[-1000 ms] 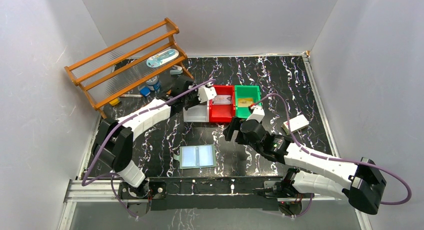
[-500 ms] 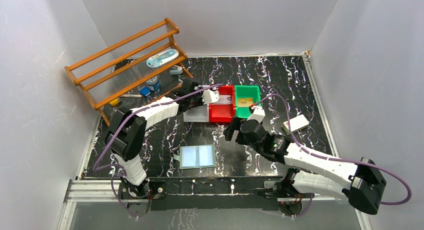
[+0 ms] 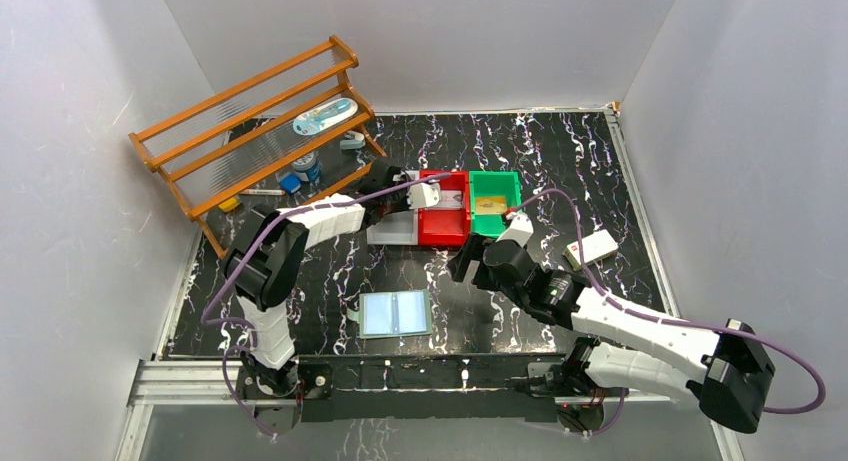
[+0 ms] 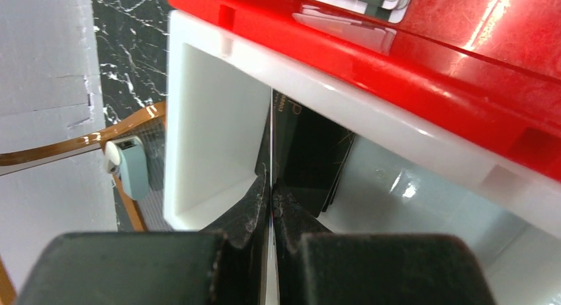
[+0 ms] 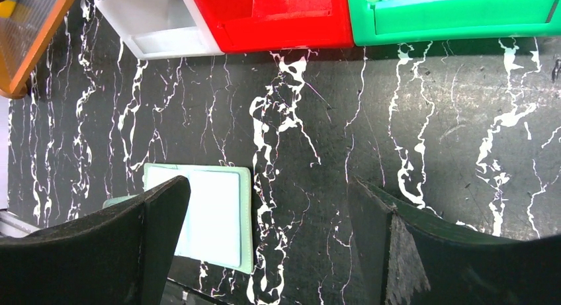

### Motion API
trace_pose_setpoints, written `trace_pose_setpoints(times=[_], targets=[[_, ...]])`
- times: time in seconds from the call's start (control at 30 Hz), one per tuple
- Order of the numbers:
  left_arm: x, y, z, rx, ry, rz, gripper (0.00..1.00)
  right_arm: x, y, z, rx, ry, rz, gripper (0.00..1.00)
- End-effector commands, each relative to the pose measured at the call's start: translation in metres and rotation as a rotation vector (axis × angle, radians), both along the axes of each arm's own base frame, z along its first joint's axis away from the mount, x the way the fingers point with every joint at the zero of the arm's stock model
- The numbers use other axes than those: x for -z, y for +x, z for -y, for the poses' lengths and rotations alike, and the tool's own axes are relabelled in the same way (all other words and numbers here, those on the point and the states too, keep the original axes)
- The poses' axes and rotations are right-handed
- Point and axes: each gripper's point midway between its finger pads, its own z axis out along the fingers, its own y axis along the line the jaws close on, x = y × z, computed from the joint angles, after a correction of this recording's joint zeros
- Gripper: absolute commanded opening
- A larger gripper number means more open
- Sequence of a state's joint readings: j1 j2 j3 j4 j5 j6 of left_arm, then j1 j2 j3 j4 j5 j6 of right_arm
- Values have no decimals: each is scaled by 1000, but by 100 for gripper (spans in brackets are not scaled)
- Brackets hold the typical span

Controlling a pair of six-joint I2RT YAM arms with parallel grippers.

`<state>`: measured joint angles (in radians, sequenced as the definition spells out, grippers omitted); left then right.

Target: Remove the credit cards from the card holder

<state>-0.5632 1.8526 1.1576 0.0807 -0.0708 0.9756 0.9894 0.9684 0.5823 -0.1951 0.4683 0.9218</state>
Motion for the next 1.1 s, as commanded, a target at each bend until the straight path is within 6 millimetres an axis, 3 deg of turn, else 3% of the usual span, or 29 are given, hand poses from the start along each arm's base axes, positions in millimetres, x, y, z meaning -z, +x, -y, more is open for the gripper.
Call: trace_pose_setpoints(times=[0.0,0.23,0.57,0.93,1.07], targets=[[2,6,1,3,-3,1,2,-14,3,2,36,41,16,97],[20,-4,-5,-22,2,-51,15,-11,1,4,47,58,6,97],[16,-9,-5,-56,-40,-70,40,-9,1,2,42,52,-1,97],[18,-3,-6,-125,-54,-81,44,-7,1,1,38,41,-16,97],[7,-4,-6,-153,-99,-70,44,-8,0,-1,32,44,-17,98]])
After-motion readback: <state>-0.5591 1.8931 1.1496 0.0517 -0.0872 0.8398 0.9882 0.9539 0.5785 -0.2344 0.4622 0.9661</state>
